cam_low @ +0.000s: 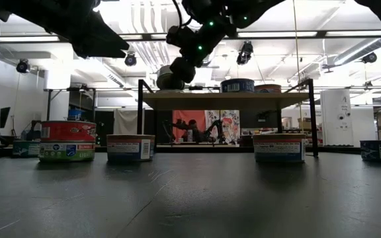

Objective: Stack canned seafood by type on shelf
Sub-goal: Stack the green white tuna can on top of the green white tuna can on the shelf

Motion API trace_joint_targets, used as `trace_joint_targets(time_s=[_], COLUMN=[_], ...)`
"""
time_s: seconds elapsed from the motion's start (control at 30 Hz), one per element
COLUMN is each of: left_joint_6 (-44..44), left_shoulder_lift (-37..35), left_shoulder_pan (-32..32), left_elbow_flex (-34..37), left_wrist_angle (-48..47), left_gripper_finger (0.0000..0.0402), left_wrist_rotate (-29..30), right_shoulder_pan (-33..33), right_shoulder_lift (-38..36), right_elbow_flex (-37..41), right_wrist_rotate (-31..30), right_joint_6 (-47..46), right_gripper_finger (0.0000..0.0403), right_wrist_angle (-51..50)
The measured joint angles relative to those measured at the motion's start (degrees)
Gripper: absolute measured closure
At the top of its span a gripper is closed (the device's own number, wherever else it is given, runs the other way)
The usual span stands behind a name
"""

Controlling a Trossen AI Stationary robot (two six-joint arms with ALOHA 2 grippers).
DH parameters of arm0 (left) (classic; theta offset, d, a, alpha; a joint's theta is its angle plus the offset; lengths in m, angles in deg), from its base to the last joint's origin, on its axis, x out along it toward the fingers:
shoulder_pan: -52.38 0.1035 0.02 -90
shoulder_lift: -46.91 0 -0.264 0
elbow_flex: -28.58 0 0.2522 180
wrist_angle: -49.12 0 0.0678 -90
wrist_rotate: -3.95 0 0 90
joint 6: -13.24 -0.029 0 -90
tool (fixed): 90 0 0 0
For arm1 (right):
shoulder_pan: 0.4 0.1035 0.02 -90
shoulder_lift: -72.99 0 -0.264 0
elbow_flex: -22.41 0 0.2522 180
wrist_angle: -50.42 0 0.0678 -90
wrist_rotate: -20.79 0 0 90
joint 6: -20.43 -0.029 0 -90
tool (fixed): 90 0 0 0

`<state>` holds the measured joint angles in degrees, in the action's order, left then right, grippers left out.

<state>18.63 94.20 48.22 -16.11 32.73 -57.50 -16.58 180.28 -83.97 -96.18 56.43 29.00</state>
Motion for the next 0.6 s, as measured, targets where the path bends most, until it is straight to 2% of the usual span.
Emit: trace_joint_targets(time_s=[0.6], left_joint_6=[1.0], left_shoulder_lift=[0.0], left_shoulder_pan=[0.0], left_elbow_flex=[0.0], left_wrist_angle=[0.0], left_gripper_finger=[0.0141], left_wrist_rotate=[0.0], right_shoulder_pan=[-0.3], right_shoulder_lift=[0.0], right_elbow_flex=[0.0], right_wrist_rotate=[3.0], right_joint_6=[-2.0], right_gripper_finger=[0.0202], right_wrist_angle=[-0.5])
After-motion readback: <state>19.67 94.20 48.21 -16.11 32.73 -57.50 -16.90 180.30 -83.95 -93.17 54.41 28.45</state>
